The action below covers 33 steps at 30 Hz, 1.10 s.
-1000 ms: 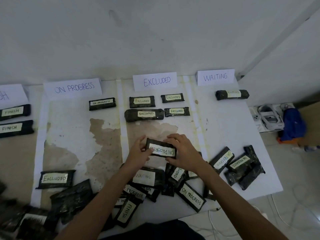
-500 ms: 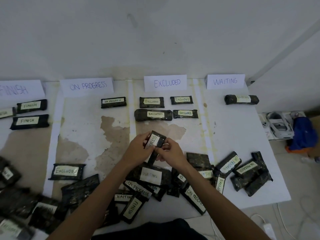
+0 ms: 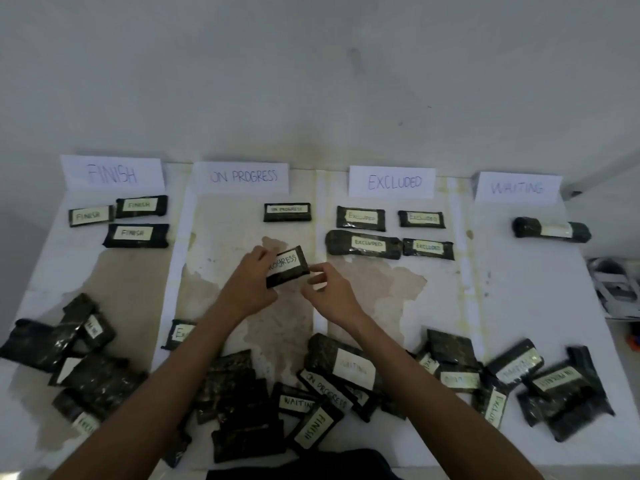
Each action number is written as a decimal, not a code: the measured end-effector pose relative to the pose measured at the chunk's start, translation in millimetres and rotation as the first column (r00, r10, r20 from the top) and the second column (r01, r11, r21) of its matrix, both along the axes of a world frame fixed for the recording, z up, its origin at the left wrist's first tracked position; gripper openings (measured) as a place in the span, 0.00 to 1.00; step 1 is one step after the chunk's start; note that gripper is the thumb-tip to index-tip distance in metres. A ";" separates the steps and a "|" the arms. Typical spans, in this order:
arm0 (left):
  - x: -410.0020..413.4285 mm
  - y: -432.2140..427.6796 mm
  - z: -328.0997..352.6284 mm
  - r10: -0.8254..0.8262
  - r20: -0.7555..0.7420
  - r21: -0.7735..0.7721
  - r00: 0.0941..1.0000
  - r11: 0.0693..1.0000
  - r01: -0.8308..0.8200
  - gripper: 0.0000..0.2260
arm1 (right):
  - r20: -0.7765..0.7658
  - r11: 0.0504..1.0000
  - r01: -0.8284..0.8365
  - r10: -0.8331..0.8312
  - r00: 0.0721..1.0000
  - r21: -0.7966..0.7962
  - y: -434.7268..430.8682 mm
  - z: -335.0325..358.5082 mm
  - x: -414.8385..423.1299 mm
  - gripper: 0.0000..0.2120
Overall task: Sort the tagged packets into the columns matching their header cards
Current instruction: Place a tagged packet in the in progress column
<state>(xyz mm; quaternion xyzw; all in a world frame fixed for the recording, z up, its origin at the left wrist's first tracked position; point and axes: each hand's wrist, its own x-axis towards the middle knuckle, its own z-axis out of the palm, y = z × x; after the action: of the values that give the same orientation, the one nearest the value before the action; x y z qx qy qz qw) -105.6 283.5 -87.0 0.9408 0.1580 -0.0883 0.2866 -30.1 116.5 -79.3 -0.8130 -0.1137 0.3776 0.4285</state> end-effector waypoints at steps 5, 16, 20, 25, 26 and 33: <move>7.9 73.6 -10.0 -0.045 -0.029 0.237 0.999 0.970 0.051 0.34 | 0.252 0.939 -0.286 0.329 0.910 -0.193 47.3 -20.4 5.7 0.21; 61.8 160.8 -41.1 -0.051 -0.011 0.201 0.999 0.978 0.052 0.30 | 0.488 0.834 -0.360 0.541 0.685 -0.419 110.5 -65.2 16.0 0.29; 65.6 169.8 -56.6 -0.089 -0.012 0.158 0.996 0.983 0.090 0.30 | 0.542 0.822 -0.342 0.561 0.626 -0.456 109.4 -73.4 15.8 0.23; 60.7 169.4 -63.3 -0.066 0.027 0.116 0.997 0.991 0.062 0.29 | 0.554 0.819 -0.356 0.568 0.609 -0.449 103.5 -73.9 14.1 0.19; 58.0 168.5 -62.2 -0.053 0.034 0.105 0.998 0.993 0.049 0.29 | 0.549 0.819 -0.362 0.569 0.612 -0.446 103.2 -72.1 13.1 0.19; 3.7 139.3 -35.6 0.046 0.097 0.039 0.994 0.998 -0.050 0.23 | 0.485 0.840 -0.464 0.541 0.687 -0.279 110.2 -51.5 -25.3 0.19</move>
<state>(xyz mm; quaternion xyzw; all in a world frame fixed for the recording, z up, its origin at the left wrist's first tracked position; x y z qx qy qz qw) -101.9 422.8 -122.6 0.9456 0.1682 -0.0327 0.2765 -55.4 226.7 -130.8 -0.8498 -0.4240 0.2393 0.2020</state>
